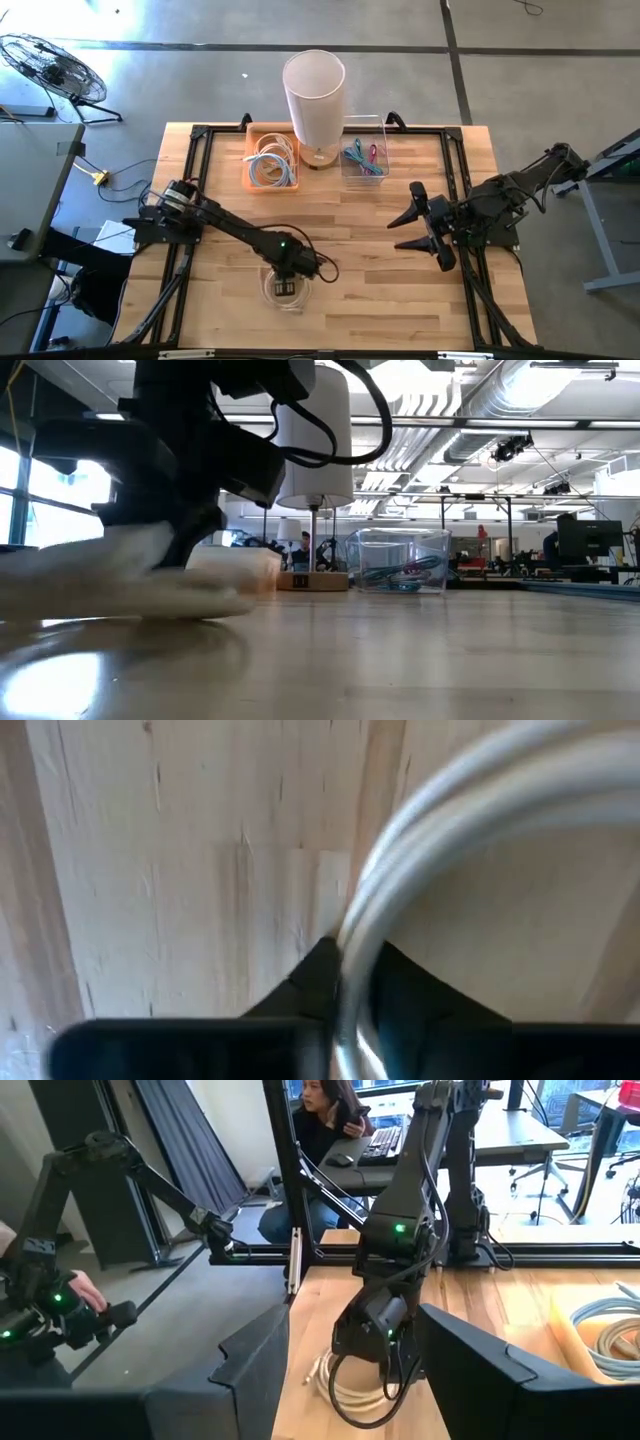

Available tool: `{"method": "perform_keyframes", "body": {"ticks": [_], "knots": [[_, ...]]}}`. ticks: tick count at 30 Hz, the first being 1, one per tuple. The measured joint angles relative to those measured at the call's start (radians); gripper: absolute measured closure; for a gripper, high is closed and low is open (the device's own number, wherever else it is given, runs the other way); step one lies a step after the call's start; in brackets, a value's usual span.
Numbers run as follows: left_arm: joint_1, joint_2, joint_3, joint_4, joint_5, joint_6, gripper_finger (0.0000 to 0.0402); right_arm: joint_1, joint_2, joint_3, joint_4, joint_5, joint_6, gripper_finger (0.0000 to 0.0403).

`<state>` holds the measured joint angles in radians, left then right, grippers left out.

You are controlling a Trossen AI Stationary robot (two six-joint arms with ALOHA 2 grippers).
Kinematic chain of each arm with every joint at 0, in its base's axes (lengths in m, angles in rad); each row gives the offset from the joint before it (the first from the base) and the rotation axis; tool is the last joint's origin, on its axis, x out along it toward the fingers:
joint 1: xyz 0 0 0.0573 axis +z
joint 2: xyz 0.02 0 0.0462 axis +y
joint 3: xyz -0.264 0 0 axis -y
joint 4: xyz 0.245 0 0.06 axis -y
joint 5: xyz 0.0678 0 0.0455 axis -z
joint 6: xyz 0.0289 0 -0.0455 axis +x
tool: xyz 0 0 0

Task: Pick & Place USB Port
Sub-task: Put the white usb cable into the orange bin

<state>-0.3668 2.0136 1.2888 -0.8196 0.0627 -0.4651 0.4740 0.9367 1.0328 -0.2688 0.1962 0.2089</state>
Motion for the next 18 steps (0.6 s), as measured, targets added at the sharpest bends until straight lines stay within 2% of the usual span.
{"method": "perform_keyframes", "body": {"ticks": [2,11,18], "knots": [[0.000,0.004,0.000,-0.007,-0.003,0.017,0.0378,0.000,0.000,0.000,0.001,0.000,0.000,0.0194],[0.000,-0.027,-0.005,-0.037,-0.023,0.043,0.0379,0.000,0.000,0.000,0.002,0.000,-0.008,0.0194],[0.007,-0.143,-0.019,-0.110,-0.086,0.027,0.0382,0.000,0.000,0.000,-0.004,0.000,-0.034,0.0194]]}}
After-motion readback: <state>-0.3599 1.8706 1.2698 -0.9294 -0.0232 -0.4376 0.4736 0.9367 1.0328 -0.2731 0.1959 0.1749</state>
